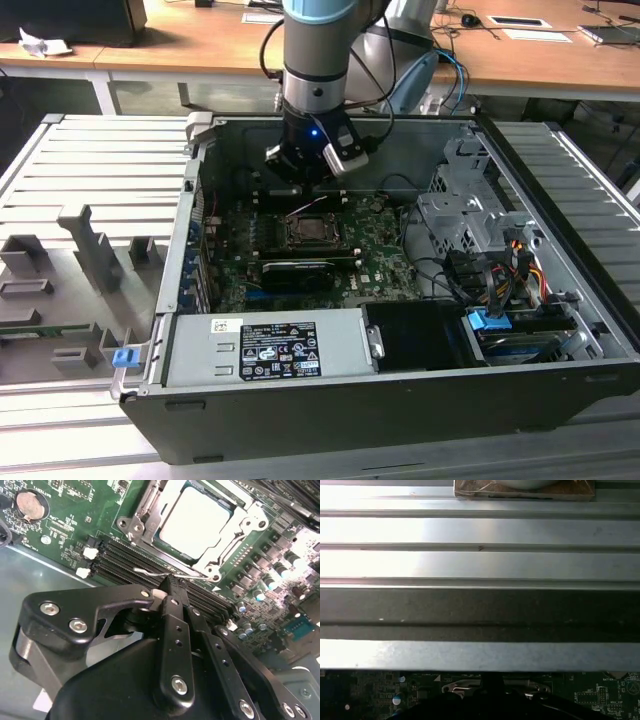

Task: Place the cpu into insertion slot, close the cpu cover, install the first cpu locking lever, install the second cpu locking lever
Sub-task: 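Install the first cpu locking lever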

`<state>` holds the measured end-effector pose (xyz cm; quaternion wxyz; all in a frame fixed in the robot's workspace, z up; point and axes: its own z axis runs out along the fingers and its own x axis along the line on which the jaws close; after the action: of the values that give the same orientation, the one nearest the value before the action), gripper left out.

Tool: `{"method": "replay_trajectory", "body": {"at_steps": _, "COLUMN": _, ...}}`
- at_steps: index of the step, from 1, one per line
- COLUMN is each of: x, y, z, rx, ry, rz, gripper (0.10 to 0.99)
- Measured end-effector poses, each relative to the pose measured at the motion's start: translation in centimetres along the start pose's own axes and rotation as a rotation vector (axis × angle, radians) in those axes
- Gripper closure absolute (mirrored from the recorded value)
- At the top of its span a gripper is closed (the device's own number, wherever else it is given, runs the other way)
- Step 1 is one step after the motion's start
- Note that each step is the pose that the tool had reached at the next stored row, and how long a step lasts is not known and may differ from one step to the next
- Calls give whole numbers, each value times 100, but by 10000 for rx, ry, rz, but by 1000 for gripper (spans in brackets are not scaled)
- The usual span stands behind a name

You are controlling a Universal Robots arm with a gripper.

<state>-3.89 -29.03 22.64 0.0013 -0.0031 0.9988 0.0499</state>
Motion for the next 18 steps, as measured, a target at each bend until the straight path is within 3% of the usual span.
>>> {"method": "replay_trajectory", "body": {"at_steps": 18, "x": -140, "y": -3, "z": 130, "rx": -2, "ry": 1, "rz": 0, "gripper": 980}}
